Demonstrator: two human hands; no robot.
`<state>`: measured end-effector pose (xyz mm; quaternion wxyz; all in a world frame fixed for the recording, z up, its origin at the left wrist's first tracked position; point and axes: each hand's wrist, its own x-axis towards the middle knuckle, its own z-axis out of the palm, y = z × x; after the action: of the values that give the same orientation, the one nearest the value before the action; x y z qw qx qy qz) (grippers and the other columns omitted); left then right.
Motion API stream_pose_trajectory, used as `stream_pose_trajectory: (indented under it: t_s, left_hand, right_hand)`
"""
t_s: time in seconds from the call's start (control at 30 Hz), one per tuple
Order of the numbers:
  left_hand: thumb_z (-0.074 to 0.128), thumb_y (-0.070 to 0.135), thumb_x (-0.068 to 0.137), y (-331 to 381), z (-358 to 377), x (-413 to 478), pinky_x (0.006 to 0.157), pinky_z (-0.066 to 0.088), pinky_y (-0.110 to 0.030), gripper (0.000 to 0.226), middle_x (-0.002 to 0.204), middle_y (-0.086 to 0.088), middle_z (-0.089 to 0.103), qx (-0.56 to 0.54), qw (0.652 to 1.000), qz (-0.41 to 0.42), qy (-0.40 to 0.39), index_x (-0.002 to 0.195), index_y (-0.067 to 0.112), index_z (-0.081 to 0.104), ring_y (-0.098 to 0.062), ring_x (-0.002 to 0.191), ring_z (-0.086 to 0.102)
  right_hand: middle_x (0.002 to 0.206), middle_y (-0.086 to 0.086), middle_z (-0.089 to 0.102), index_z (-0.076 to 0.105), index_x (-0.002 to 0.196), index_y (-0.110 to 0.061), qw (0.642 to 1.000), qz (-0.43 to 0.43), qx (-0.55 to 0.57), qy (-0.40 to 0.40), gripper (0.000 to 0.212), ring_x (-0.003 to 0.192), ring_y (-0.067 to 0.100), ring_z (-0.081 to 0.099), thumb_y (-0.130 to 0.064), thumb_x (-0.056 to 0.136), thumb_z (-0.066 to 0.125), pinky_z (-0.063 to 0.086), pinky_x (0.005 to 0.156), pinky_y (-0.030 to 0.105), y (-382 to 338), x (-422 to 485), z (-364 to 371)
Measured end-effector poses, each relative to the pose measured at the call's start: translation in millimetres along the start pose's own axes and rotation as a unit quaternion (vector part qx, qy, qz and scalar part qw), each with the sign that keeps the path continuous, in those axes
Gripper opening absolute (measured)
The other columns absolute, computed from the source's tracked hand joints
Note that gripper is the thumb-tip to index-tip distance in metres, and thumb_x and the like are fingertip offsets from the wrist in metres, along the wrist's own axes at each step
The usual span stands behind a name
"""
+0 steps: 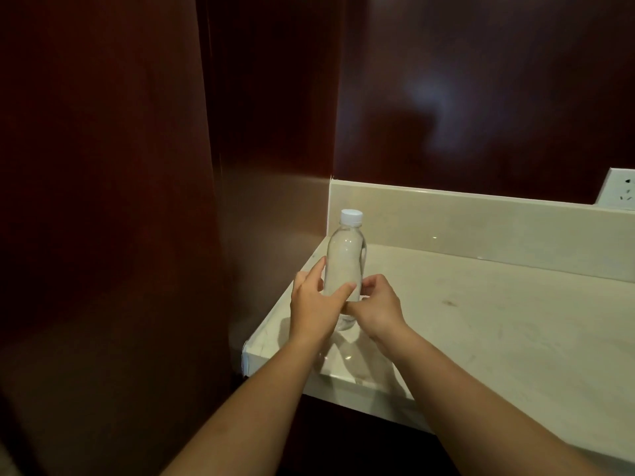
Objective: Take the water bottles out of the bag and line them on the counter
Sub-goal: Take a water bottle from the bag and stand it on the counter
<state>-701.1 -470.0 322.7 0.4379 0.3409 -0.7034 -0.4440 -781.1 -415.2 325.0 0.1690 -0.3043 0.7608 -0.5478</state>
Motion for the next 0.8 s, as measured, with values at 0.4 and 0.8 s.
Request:
stream_pose_trajectory:
  t_s: [0.4, 0.8]
  left_hand:
    - [0.059, 0.027, 0.092, -18.5, -0.7, -1.0, 0.089, 0.044, -0.028, 0.024, 0.116, 0.007, 0.051, -0.092, 0.994, -0.043, 0.038, 0.115, 0.030, 0.055, -0.012, 0.112, 0.049]
    - [0.043, -0.005, 0.087, -25.5, 7.8, -7.8, 0.083, 0.048, -0.025, 0.054, 0.116, 0.010, 0.055, -0.055, 0.996, -0.066, -0.025, 0.126, 0.031, 0.048, -0.017, 0.110, 0.056]
  right_hand:
    - [0.117, 0.001, 0.057, 0.047, 0.116, -0.015, 0.998, -0.013, 0.063, -0.020, 0.041, 0.096, 0.016, 0.056, 0.008, 0.083, 0.056, 0.049, 0.071, 0.020, 11.7, -3.4, 15.1]
    - [0.128, 0.014, 0.055, 0.052, 0.130, -0.005, 0.991, -0.029, 0.128, 0.036, 0.048, 0.109, 0.017, 0.052, 0.012, 0.086, 0.044, 0.043, 0.092, 0.027, 23.4, -1.3, 16.9]
